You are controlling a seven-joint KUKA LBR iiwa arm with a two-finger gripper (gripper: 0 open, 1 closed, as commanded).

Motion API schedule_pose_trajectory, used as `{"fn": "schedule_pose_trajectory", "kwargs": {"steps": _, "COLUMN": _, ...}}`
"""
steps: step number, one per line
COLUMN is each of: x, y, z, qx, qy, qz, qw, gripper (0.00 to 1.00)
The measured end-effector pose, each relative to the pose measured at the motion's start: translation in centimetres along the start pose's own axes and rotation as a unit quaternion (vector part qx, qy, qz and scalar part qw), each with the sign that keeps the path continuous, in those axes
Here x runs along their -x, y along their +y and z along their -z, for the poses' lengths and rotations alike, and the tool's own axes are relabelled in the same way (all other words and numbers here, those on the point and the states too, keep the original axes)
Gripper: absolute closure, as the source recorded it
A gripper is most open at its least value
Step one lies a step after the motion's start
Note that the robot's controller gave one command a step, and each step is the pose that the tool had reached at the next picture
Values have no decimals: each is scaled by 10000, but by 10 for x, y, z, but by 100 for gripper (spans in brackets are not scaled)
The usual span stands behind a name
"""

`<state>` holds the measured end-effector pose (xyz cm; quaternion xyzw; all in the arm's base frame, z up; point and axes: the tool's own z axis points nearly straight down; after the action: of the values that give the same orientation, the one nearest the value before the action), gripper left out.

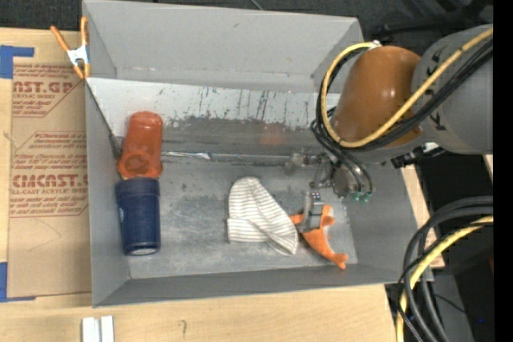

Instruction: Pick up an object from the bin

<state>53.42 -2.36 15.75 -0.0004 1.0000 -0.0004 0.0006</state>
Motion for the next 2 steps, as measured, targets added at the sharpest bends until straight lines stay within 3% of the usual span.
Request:
{"fn": "schedule_pose_trajectory", "kwargs": {"steps": 1, "x": 0, "y": 0, "z": 0, "qx": 0, "qy": 0, "qz": 0, "qw": 10000, "gripper": 0}}
{"fn": "schedule_pose_trajectory", "kwargs": {"steps": 2, "x": -29, "y": 27, "z": -85, "qx": 10, "qy": 10, "qz": -547, "qw": 9985, "gripper": 100}}
